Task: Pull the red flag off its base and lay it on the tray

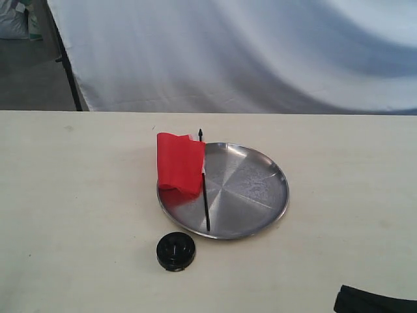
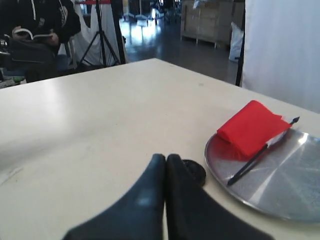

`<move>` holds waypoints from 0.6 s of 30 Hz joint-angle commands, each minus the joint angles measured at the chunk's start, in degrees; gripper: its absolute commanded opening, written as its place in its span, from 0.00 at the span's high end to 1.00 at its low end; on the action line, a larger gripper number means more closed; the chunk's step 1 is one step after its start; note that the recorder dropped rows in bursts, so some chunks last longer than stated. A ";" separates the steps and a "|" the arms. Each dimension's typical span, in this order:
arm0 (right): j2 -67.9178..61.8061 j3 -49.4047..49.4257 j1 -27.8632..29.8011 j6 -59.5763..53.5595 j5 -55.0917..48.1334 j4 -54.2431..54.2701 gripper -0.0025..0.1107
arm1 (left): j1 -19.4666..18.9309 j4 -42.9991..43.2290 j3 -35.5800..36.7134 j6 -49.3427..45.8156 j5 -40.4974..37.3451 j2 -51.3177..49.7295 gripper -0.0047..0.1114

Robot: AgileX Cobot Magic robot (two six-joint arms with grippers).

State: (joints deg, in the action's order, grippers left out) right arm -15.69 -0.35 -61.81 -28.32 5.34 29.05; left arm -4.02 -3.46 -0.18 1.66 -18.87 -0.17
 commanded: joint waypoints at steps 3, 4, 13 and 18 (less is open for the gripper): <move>5.51 0.35 0.37 -2.35 -3.23 -1.07 0.98 | -0.05 0.32 0.18 0.10 0.17 0.17 0.96; 5.92 0.35 0.37 -2.35 -4.05 -1.07 0.98 | -0.05 0.32 0.18 0.10 0.17 0.17 0.96; 11.14 0.35 12.11 0.27 -13.93 1.06 0.98 | -0.05 0.32 0.18 0.10 0.17 0.17 0.96; 15.69 0.35 25.07 0.41 -15.91 4.10 0.98 | -0.05 0.32 0.18 0.10 0.17 0.17 0.96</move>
State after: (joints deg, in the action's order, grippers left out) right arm -1.48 -0.22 -42.57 -28.26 -9.58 31.67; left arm -4.02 -3.46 -0.18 1.66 -18.87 -0.17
